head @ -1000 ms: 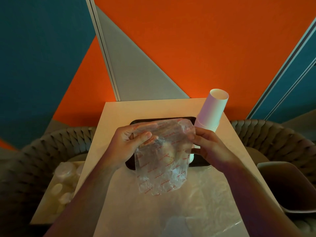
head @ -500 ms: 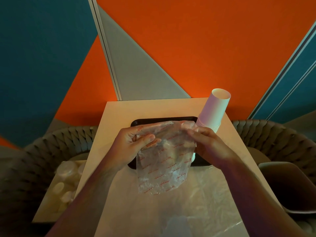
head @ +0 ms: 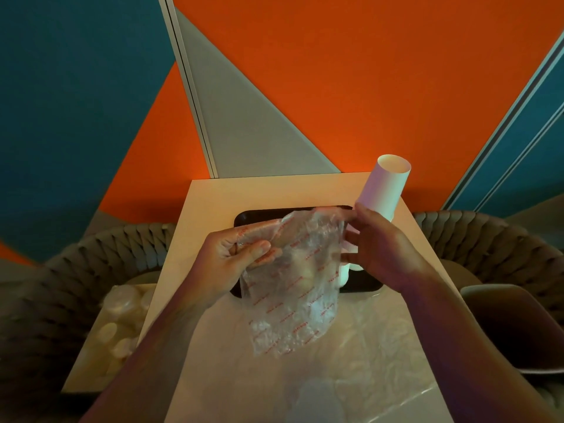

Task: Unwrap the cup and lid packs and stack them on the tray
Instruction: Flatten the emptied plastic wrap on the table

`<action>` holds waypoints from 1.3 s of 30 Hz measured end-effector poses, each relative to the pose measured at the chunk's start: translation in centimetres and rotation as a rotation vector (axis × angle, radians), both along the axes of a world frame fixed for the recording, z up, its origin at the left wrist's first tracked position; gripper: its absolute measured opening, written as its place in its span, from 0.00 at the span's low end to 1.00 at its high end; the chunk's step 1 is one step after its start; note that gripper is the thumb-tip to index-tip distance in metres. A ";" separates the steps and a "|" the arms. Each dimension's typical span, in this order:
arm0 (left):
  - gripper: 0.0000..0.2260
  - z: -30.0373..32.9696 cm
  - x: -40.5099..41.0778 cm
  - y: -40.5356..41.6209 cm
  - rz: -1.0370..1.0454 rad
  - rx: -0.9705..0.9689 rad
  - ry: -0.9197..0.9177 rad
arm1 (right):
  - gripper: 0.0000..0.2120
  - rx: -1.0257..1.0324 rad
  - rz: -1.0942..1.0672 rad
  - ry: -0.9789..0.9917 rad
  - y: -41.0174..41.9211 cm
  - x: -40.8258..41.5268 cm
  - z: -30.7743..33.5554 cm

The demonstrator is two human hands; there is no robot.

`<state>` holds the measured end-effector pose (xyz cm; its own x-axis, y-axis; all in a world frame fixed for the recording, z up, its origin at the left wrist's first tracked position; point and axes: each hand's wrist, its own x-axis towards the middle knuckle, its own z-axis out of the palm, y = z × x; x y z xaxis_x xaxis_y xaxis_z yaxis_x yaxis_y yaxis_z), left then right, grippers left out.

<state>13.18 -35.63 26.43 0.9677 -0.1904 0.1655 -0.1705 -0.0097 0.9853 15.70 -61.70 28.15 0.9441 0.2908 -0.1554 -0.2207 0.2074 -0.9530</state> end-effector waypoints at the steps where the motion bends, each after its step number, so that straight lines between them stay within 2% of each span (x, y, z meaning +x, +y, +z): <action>1: 0.15 0.0 -0.1 0.1 -0.001 0.026 -0.010 | 0.17 -0.002 -0.025 0.040 0.1 0.0 0.1; 4: 0.15 -0.1 -0.2 0.4 0.010 0.108 -0.069 | 0.14 -0.067 -0.116 0.110 0.4 0.0 0.4; 8: 0.15 0.2 -0.3 0.8 0.041 0.168 -0.169 | 0.13 -0.258 -0.244 0.025 0.5 -0.3 0.1; 11: 0.14 0.4 -0.5 1.0 0.054 0.196 -0.200 | 0.13 -0.291 -0.290 -0.024 0.7 -1.0 -0.1; 15: 0.14 0.6 -0.8 1.0 0.060 0.232 -0.225 | 0.08 -0.309 -0.256 -0.081 1.2 -1.8 0.0; 19: 0.14 0.8 -0.8 0.9 0.051 0.280 -0.256 | 0.11 -0.312 -0.174 -0.088 1.5 -1.8 0.4; 24: 0.14 0.8 -1.0 0.6 0.033 0.320 -0.259 | 0.13 -0.223 -0.038 0.035 2.5 -1.4 1.1; 30: 0.17 0.0 -1.0 0.7 0.057 0.175 -0.160 | 0.19 -0.053 -0.070 0.063 2.9 -1.3 1.0; 33: 0.16 -0.2 -1.2 0.6 0.065 0.119 -0.107 | 0.18 0.059 -0.149 0.038 3.3 -1.3 0.9; 37: 0.15 -0.4 -1.0 0.4 0.073 0.044 -0.065 | 0.09 0.158 -0.324 -0.029 3.7 -1.3 0.1; 39: 0.14 -0.1 -0.9 0.2 0.067 -0.027 -0.037 | 0.10 0.199 -0.357 -0.063 3.6 -1.2 -0.8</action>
